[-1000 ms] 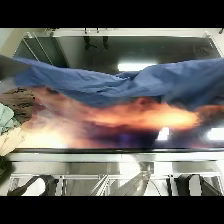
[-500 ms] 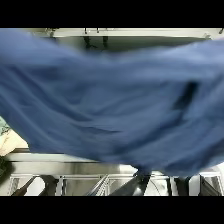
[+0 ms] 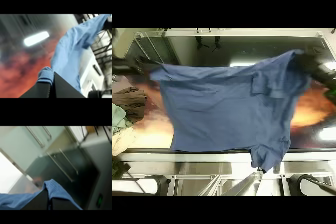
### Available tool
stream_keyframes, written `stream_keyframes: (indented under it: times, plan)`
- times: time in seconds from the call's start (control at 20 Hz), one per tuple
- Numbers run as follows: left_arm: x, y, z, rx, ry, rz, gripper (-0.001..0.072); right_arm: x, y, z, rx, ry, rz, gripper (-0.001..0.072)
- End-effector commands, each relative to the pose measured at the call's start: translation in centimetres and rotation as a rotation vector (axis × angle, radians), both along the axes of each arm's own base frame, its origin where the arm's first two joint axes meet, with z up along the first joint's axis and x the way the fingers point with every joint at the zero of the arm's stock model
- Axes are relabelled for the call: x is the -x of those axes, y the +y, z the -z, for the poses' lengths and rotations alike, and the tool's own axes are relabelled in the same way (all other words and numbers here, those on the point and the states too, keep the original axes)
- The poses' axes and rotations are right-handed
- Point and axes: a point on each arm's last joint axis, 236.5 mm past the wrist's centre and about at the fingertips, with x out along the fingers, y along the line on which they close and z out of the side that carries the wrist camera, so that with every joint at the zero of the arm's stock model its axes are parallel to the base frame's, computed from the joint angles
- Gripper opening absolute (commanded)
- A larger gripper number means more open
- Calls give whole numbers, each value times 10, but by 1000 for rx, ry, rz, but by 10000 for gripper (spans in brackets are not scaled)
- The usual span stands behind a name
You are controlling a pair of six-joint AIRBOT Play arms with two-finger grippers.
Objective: Fold the shirts.
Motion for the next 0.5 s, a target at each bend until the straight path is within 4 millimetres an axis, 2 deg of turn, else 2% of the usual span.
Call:
stream_keyframes:
  times: [0.0,0.05,0.1,0.25,0.35,0.45]
  plan:
    - [-28,14,105,30,198,-60,20,-35,-1,123,-146,289,24,20]
    - [-34,19,120,42,234,-77,19,-38,-4,138,-205,333,11,20]
    - [-42,24,131,51,259,-90,19,-40,-7,143,-266,358,-9,20]
    - [-65,33,141,58,281,-110,19,-41,-24,149,-350,433,-42,20]
    - [-73,38,146,51,308,-117,19,-32,-32,156,-337,508,-65,20]
    - [-65,43,159,0,389,-96,19,-14,-39,167,-344,609,-99,20]
